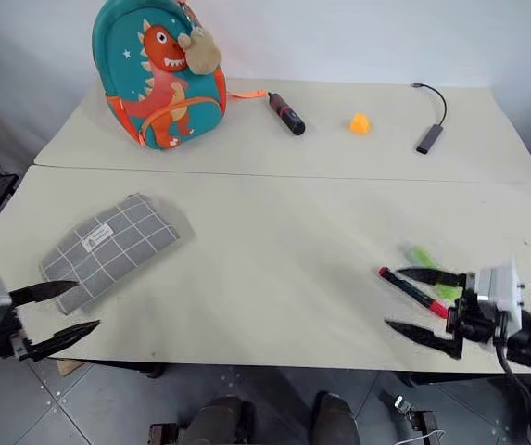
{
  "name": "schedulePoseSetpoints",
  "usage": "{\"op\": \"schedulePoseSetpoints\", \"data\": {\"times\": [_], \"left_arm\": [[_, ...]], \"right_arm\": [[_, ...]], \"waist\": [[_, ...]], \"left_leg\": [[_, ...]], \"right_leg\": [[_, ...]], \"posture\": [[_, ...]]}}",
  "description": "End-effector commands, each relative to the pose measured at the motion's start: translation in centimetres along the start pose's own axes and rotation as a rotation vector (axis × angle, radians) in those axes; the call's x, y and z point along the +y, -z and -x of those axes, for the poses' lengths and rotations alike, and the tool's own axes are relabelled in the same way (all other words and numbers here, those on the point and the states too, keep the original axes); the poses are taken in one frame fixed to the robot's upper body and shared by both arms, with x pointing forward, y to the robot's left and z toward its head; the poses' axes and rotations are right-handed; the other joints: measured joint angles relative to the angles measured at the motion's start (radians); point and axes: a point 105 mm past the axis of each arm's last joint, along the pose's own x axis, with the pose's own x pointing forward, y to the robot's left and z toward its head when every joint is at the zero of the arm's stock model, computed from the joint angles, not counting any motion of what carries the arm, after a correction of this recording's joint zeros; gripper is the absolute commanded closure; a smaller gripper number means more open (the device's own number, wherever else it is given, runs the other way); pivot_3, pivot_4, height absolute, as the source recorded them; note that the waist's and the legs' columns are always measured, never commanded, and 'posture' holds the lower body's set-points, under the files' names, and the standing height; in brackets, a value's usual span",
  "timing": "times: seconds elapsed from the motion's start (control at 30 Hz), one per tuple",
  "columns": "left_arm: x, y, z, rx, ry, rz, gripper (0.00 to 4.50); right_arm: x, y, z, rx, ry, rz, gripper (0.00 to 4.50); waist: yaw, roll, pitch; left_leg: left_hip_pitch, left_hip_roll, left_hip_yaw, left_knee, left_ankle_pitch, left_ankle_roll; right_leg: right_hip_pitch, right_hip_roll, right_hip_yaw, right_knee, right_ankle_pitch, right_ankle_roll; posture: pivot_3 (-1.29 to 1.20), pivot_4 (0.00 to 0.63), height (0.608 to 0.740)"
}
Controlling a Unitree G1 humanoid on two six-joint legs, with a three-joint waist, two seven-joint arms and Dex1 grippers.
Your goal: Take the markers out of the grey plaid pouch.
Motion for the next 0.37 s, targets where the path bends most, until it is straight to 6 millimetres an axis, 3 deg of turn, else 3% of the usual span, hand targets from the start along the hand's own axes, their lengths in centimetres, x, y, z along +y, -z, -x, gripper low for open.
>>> {"op": "schedulePoseSetpoints", "data": {"times": [0.03, 0.2, 0.27, 0.37], "left_arm": [[0.0, 0.3, -0.8, -0.004, 0.033, -0.043, 0.02], [-0.4, 2.1, -1.5, 0.024, 0.062, -0.111, 0.02], [-0.5, 2.6, -1.7, 0.018, 0.033, -0.112, 0.02], [-0.3, 2.7, -2.1, 0.013, 0.007, -0.142, 0.02]], "right_arm": [[0.1, -0.9, 0.2, -0.018, 0.006, 0.071, 0.0], [1.1, 1.0, 3.2, 0.086, 0.007, 0.083, 0.0], [1.7, 1.6, 3.4, 0.103, -0.016, 0.091, 0.0], [0.6, 1.2, 2.6, 0.05, 0.042, 0.122, 0.0]], "waist": [[-0.008, 0.0, 0.0], [-0.023, 0.0, 0.0], [-0.024, 0.0, 0.0], [-0.026, 0.0, 0.0]], "left_leg": [[0.0, 0.0, 0.001, 0.0, 0.0, 0.0], [0.001, 0.003, 0.007, 0.0, 0.0, 0.0], [0.001, 0.003, 0.007, 0.0, -0.001, 0.0], [0.002, 0.003, 0.009, 0.0, -0.001, 0.001]], "right_leg": [[0.0, 0.0, 0.0, 0.0, 0.0, 0.0], [-0.003, 0.0, 0.0, 0.001, 0.001, 0.001], [-0.003, 0.0, 0.0, 0.001, 0.001, 0.001], [-0.003, 0.0, 0.0, 0.0, 0.001, 0.002]], "posture": [[0.0, 0.15, 0.74], [0.0, 0.15, 0.74], [0.0, 0.15, 0.74], [0.0, 0.15, 0.74]]}}
